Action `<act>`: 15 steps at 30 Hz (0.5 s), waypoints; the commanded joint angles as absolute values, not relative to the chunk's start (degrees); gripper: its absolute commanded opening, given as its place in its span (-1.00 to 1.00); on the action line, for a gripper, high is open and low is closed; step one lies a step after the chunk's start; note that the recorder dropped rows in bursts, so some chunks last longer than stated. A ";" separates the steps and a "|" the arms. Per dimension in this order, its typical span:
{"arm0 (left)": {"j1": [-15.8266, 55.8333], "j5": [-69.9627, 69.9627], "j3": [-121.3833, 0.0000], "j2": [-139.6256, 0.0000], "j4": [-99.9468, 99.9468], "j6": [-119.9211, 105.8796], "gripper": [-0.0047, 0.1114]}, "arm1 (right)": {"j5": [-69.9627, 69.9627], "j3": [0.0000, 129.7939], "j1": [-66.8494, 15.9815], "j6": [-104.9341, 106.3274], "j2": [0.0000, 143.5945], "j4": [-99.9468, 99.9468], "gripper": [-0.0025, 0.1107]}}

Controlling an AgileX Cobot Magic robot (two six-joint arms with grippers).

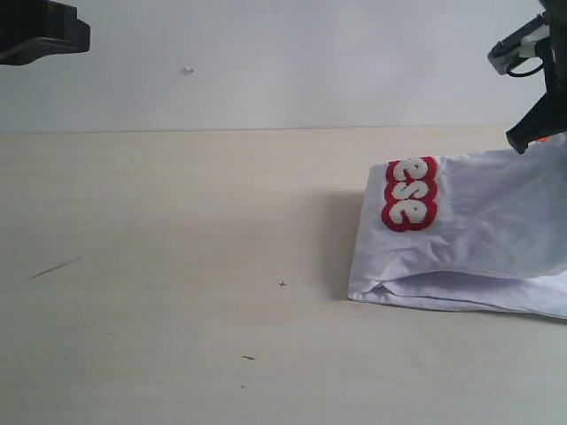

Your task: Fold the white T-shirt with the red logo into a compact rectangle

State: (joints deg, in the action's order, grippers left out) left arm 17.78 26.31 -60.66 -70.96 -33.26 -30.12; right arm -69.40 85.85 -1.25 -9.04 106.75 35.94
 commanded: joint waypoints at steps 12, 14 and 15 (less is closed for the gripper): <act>17.61 26.01 -60.55 -70.51 -33.84 -29.75 -0.92 | -69.96 86.08 -1.36 -17.21 113.00 51.09 -0.62; 17.61 26.42 -60.55 -70.51 -33.84 -29.75 -0.92 | -69.96 86.08 -1.36 -19.22 113.00 53.97 -0.58; 17.61 26.42 -60.55 -70.51 -33.84 -29.75 -0.92 | -69.96 86.08 -1.36 -20.89 112.88 55.44 -0.54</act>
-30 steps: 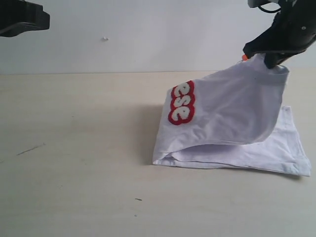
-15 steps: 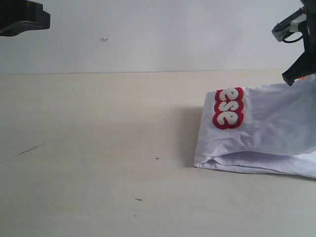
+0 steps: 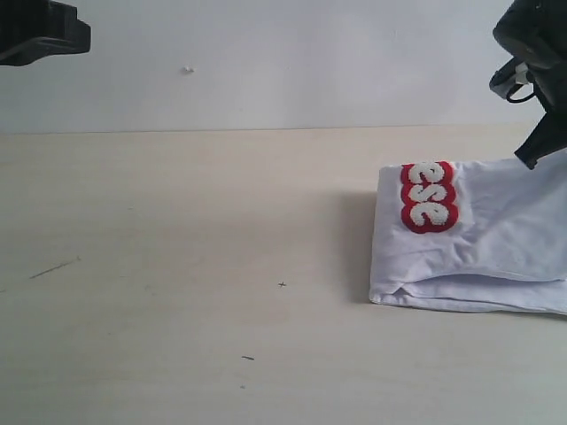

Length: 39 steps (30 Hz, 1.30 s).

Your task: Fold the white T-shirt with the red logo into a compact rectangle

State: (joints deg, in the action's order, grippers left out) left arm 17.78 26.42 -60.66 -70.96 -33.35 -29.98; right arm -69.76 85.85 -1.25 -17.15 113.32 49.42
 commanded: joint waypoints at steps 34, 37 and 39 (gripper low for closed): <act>17.61 27.49 -60.55 -70.51 -33.84 -29.60 -0.92 | -50.63 84.46 -2.61 2.88 122.75 7.82 -0.96; 17.61 26.87 -60.55 -70.51 -33.84 -29.60 -0.92 | -47.10 84.46 -4.11 6.25 125.32 1.84 -0.96; 17.61 26.45 -60.55 -70.51 -33.92 -29.60 -0.92 | -46.10 84.46 -5.80 9.26 127.10 -1.16 -0.96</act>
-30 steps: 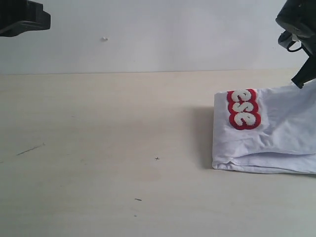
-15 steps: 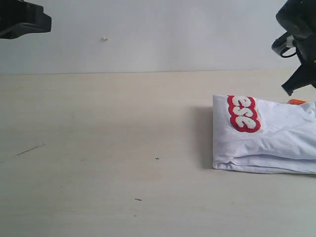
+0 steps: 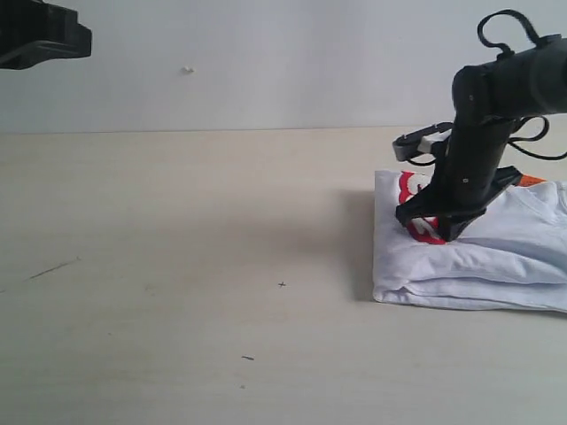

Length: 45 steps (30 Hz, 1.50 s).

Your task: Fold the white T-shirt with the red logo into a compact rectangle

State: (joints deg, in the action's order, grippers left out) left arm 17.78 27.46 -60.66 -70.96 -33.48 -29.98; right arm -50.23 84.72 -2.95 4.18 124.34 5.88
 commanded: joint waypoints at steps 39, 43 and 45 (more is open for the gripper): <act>17.76 30.33 -60.55 -72.11 -33.51 -29.93 -0.92 | -40.00 94.17 -22.89 -2.29 119.88 -7.46 -0.71; 20.29 29.95 -58.20 -76.81 -35.93 -30.89 -0.92 | -44.48 90.92 -16.96 -5.08 117.94 -2.17 -0.96; 25.21 29.65 -56.56 -81.42 -36.20 -33.46 -0.92 | -42.74 87.10 -14.26 -4.47 117.95 -1.94 -0.96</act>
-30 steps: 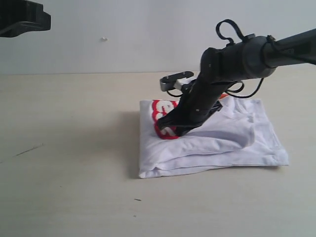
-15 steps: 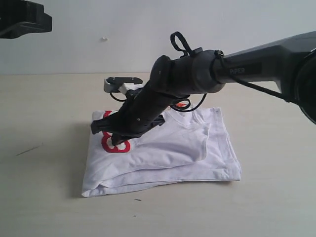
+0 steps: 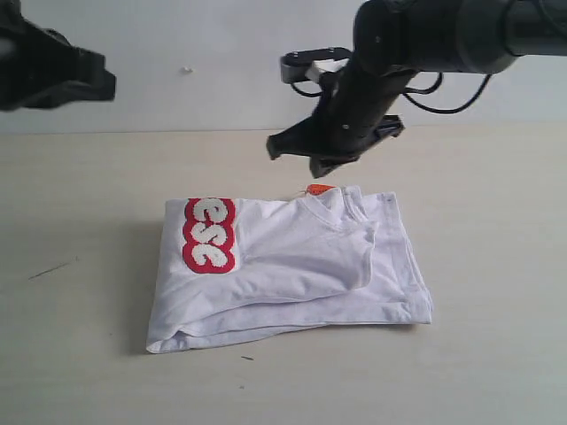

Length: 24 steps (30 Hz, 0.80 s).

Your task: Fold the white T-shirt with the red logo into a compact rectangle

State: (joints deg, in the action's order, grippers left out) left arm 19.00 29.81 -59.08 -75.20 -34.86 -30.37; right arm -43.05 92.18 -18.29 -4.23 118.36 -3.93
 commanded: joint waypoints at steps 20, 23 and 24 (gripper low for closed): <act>22.89 35.73 -61.15 -109.85 -15.00 -17.47 -0.92 | -42.58 77.51 -7.30 15.61 114.97 -23.41 -0.17; 24.64 36.87 -61.27 -109.85 -20.78 -21.05 -0.92 | -44.28 77.37 -7.30 18.62 115.23 -27.42 -0.17; 26.13 37.25 -61.27 -109.85 -20.81 -21.15 -0.92 | -45.28 77.03 -7.30 18.93 115.79 -28.08 -0.16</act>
